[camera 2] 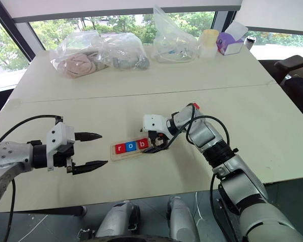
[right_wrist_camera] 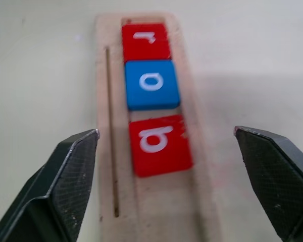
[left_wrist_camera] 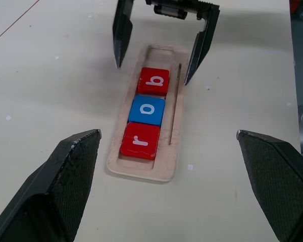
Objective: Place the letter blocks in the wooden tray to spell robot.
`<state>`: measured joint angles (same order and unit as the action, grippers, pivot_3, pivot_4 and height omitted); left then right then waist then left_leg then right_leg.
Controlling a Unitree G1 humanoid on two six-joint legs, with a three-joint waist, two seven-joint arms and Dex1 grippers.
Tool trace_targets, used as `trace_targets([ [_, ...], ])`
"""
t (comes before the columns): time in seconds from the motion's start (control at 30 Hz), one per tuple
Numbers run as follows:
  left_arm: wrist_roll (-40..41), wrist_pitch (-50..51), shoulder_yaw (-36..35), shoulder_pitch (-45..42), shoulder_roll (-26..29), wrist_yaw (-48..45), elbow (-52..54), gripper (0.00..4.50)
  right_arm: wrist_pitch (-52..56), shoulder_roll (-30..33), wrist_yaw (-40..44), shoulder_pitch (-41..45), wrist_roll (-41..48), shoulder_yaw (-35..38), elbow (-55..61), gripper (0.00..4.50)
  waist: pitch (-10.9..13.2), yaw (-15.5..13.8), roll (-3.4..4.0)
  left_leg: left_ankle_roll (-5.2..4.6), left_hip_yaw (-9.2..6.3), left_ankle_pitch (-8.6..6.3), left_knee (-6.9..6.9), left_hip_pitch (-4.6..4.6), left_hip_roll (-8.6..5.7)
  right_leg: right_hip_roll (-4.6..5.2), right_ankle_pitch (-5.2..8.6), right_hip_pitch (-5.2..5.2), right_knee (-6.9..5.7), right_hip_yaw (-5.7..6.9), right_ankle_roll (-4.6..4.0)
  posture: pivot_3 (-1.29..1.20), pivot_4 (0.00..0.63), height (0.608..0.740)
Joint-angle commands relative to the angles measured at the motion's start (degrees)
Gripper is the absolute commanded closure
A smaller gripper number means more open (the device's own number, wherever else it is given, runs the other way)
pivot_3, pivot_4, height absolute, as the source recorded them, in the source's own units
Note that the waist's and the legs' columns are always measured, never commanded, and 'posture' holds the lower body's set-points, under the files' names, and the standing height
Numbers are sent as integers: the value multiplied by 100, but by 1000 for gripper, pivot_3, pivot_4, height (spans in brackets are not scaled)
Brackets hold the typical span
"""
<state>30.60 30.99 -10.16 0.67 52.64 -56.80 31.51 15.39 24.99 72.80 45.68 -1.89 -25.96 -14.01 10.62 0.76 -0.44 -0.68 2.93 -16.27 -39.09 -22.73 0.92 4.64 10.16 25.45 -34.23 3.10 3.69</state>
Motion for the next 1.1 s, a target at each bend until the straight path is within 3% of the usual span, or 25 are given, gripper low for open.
trace_targets([
  [0.03,-9,-109,2,-43,-48,34,61,0,-199,2,-420,242,48,438,-113,61,0,-2,0,0,0,0,0,0,0,0,0,0,0,0,0,0,150,740],
  [0.17,-32,-124,45,-59,-77,56,63,0,-201,154,-1403,419,-92,1011,-539,61,2,-8,-1,0,1,0,-1,-4,-2,2,0,0,1,-1,0,0,150,740],
  [0.27,-56,-155,86,-30,-118,76,72,0,322,291,-2610,421,-209,1692,-844,61,2,-7,-1,0,0,0,0,-6,-2,3,0,2,3,0,-1,0,150,740],
  [0.43,-109,-232,200,-67,-189,62,3,0,1234,394,-3726,133,-287,2256,-889,61,1,-3,-2,0,2,1,0,-42,-3,3,-2,33,2,-1,-1,0,150,740],
  [0.67,-200,-354,386,-283,-218,-43,-196,0,1735,343,-4394,6,-130,2604,-1196,61,3,17,2,-3,8,3,-2,-61,-7,-4,-4,63,-7,-4,-1,0,150,740],
  [1.1,-224,-365,377,-354,-169,-68,-237,0,1529,62,-4477,345,233,2747,-2143,61,2,24,0,-3,6,3,-3,-60,-5,-6,-5,59,-7,-4,1,0,150,740],
])
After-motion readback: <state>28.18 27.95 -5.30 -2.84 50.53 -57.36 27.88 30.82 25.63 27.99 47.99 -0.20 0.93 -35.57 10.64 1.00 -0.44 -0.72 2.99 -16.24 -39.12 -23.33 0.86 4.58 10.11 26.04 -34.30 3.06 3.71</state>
